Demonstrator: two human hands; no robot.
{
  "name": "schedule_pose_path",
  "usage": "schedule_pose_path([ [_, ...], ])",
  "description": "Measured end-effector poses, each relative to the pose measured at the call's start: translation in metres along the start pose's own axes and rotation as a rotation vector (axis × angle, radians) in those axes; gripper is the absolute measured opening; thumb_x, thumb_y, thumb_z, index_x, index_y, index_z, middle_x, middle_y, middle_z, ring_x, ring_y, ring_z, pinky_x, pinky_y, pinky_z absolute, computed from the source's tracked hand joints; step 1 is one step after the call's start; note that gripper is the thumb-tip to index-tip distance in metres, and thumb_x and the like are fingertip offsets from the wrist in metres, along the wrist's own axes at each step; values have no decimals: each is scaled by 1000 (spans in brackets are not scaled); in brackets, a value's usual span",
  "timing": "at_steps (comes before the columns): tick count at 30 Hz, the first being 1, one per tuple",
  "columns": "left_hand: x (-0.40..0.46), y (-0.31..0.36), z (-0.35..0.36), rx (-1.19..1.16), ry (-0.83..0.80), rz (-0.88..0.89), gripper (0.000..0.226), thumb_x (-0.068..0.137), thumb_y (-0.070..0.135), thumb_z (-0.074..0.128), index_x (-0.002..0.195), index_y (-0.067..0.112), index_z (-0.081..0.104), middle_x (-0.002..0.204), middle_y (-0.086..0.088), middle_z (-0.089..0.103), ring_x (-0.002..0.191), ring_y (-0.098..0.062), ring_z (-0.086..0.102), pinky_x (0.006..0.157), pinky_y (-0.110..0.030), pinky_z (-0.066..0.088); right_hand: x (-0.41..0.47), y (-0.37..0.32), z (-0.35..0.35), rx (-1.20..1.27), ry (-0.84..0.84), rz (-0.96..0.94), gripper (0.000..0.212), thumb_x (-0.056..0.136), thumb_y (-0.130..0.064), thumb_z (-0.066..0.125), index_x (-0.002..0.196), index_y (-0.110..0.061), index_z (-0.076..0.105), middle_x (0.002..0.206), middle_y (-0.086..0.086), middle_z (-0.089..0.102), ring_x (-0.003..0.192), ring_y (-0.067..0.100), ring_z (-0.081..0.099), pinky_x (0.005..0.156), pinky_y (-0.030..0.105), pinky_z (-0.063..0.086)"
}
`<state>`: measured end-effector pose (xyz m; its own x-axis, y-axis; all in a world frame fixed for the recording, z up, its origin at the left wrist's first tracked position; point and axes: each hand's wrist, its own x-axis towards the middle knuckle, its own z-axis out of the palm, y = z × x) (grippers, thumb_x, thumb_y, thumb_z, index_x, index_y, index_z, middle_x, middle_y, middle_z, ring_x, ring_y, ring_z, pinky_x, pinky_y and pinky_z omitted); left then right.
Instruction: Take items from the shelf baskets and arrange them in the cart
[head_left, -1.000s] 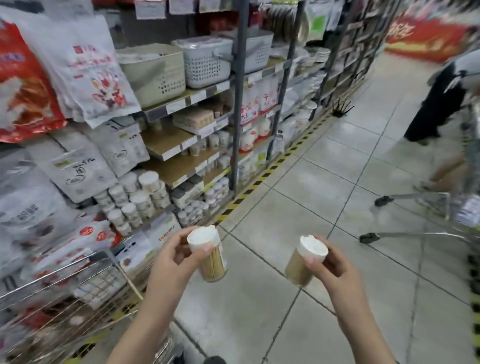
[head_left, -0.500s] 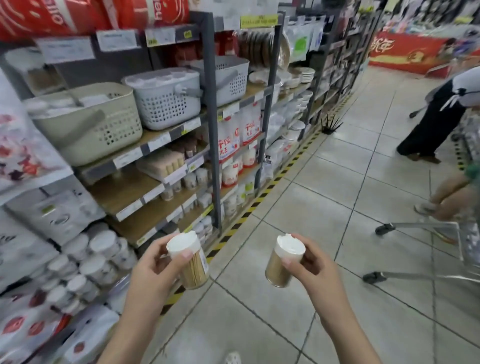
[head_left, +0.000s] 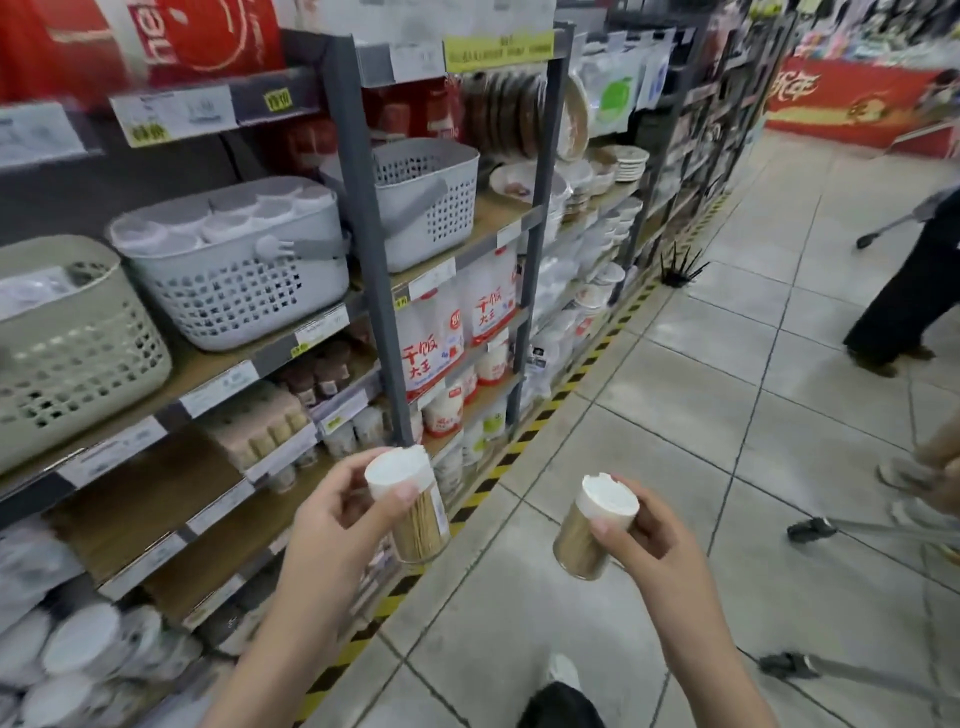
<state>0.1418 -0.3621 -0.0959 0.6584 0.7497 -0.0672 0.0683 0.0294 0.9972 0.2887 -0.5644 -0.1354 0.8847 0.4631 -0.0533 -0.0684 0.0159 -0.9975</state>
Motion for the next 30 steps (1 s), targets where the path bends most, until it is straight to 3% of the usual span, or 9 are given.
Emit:
schedule_pose_path([
  [5, 73, 4, 45, -14, 102, -18, 40, 66, 48, 65, 104, 35, 65, 96, 18, 69, 83, 0, 65, 71, -26, 48, 113, -8, -13, 4, -108, -5, 37, 77, -14, 74, 107, -35, 66, 106, -17, 71, 96, -1, 65, 69, 7, 49],
  [11, 148, 12, 87, -72, 319, -20, 38, 57, 54, 65, 94, 46, 67, 95, 20, 69, 83, -1, 65, 69, -27, 47, 239, -35, -9, -14, -310, -25, 44, 69, -26, 77, 111, -33, 65, 107, -15, 70, 97, 2, 65, 72, 10, 50],
  [14, 176, 11, 100, -113, 426, -30, 42, 57, 53, 67, 97, 41, 69, 99, 17, 70, 95, -9, 64, 76, -30, 48, 287, -32, 4, -46, -417, -3, 41, 79, -7, 74, 109, -34, 65, 106, -16, 70, 98, 2, 65, 74, 12, 50],
  [16, 195, 11, 103, -115, 475, -24, 44, 57, 52, 68, 100, 40, 69, 101, 17, 70, 98, -12, 63, 78, -32, 49, 314, -30, 14, -33, -464, 27, 40, 80, -6, 74, 109, -33, 65, 108, -18, 70, 99, 2, 65, 74, 14, 51],
  [20, 242, 18, 102, -86, 524, 19, 44, 57, 53, 67, 100, 44, 68, 103, 14, 70, 98, -15, 63, 75, -32, 48, 365, -40, 40, -17, -564, 66, 46, 72, -28, 83, 114, -31, 65, 110, -18, 68, 98, 2, 65, 73, 15, 52],
  [24, 300, 33, 107, -91, 502, 86, 39, 57, 45, 81, 94, 47, 69, 101, 15, 71, 91, -7, 65, 75, -30, 48, 419, -57, 66, 10, -568, 49, 38, 78, -14, 74, 113, -27, 65, 103, -19, 70, 92, 0, 66, 70, 14, 52],
  [27, 341, 49, 111, -71, 459, 136, 38, 60, 43, 83, 96, 46, 68, 99, 14, 71, 87, -5, 66, 71, -27, 48, 458, -78, 80, 20, -572, -13, 42, 68, -22, 74, 109, -26, 67, 101, -15, 71, 89, 0, 67, 67, 10, 50],
  [30, 379, 72, 115, -80, 445, 196, 39, 60, 49, 80, 96, 42, 69, 97, 10, 71, 85, -4, 65, 67, -17, 51, 495, -97, 93, 57, -561, -88, 37, 68, -28, 83, 102, -37, 72, 103, -16, 71, 91, -1, 66, 68, 10, 51],
])
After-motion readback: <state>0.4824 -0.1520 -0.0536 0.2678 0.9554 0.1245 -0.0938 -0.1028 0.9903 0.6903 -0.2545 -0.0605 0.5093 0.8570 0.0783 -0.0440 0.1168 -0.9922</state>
